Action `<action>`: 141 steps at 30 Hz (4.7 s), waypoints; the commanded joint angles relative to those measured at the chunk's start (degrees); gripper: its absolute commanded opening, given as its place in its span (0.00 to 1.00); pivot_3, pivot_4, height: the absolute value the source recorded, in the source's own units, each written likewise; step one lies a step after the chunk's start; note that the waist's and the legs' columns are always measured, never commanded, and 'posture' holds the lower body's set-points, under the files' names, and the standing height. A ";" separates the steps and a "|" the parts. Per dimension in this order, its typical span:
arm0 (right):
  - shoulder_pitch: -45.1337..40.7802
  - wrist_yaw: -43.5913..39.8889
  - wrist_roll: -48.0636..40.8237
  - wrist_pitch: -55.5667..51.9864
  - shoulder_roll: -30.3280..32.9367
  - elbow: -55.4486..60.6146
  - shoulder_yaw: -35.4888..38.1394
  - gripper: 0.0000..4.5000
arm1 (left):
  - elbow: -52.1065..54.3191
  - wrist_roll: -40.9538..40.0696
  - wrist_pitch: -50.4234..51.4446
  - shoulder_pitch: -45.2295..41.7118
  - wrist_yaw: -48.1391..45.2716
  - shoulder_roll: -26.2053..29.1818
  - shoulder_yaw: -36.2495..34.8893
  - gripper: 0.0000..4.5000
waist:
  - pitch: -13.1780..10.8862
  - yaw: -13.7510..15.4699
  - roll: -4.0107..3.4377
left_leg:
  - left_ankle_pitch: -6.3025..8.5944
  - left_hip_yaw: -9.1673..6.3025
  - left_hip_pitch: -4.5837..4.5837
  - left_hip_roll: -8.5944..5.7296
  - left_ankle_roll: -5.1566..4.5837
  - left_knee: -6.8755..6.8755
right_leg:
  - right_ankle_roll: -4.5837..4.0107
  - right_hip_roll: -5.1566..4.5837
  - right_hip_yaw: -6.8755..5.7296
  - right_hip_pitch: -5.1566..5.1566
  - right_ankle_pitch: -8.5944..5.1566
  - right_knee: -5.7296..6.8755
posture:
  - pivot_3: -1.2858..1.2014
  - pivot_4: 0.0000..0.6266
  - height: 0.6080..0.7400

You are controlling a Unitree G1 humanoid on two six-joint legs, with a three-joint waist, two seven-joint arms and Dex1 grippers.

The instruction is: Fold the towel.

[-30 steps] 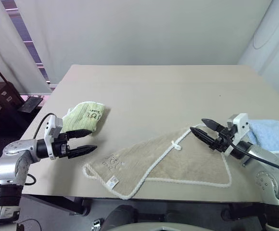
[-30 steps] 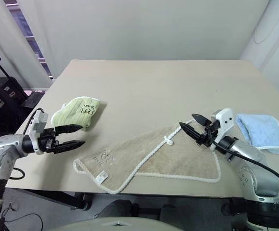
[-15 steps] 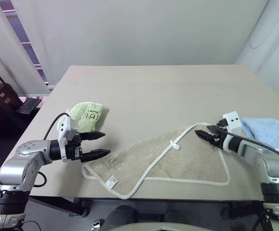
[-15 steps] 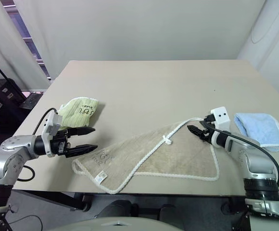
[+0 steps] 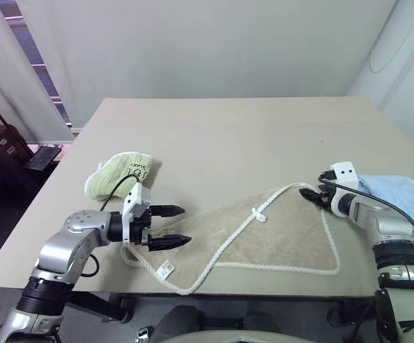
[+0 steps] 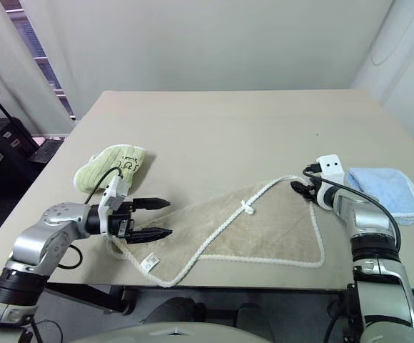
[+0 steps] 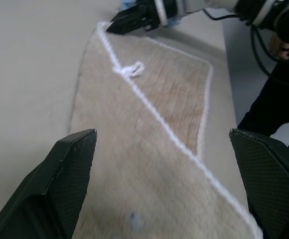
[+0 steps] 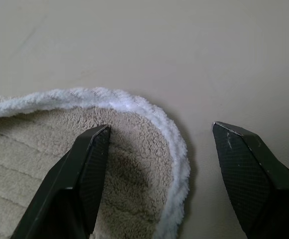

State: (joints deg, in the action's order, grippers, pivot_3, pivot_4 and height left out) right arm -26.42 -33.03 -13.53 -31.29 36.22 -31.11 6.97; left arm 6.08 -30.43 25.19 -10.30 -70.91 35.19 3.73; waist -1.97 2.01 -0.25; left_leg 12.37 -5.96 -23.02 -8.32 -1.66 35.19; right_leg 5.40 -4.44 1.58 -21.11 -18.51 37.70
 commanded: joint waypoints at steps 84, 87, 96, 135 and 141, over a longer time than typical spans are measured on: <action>-22.32 32.23 3.80 -1.97 -16.55 27.32 4.47 0.01 | -20.36 30.13 -17.18 -21.29 -1.43 -13.14 28.34 1.00 | -0.16 -2.78 -0.23 | -0.32 -0.45 -0.10 0.02 0.19 -0.09 | 0.17 0.29 -0.01 -0.41 0.13 0.47 | 0.52 0.00 1.00; -21.71 32.57 3.97 -1.84 -16.48 27.26 5.05 0.01 | -20.07 29.59 -17.02 -20.69 -1.81 -13.10 27.80 1.00 | -0.16 -2.68 -0.23 | -0.33 -0.47 -0.10 0.03 0.20 -0.09 | 0.17 0.30 -0.01 -0.41 0.13 0.48 | 0.52 0.00 1.00; -21.37 33.09 3.69 -1.80 -16.79 27.35 5.95 0.01 | -19.70 29.85 -5.92 -22.38 0.68 -14.89 27.52 1.00 | -0.16 -2.65 -0.23 | -0.34 -0.49 -0.08 0.02 0.21 0.00 | 0.13 0.31 -0.02 -0.32 0.17 0.49 | 0.52 0.00 1.00; -15.85 30.01 6.46 0.24 -8.20 22.41 9.41 0.00 | -49.85 5.31 3.90 -46.60 10.82 -5.78 -14.05 0.00 | -0.22 -2.73 -0.12 | -0.45 -0.65 -0.27 0.04 0.36 -0.05 | 0.13 0.42 -0.01 -0.69 0.18 0.63 | 0.52 0.00 1.00; -21.13 29.60 5.91 5.99 -6.97 11.40 10.28 0.00 | -70.36 8.99 -12.17 -56.19 24.97 -12.97 -17.69 0.00 | -0.26 -2.63 0.07 | -0.46 -0.61 -0.29 -0.02 0.38 0.01 | 0.19 0.34 0.00 -0.66 0.23 0.66 | 0.52 0.00 1.00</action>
State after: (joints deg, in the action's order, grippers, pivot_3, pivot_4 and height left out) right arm -43.81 -3.50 -7.57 -28.42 28.23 -18.32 16.08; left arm -61.89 -21.94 17.75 -63.62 -48.66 23.26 -12.49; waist -2.23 -0.61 -0.18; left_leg 11.90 -6.56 -23.32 -8.36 -1.27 35.21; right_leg 5.61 -4.10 1.58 -21.77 -18.27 38.37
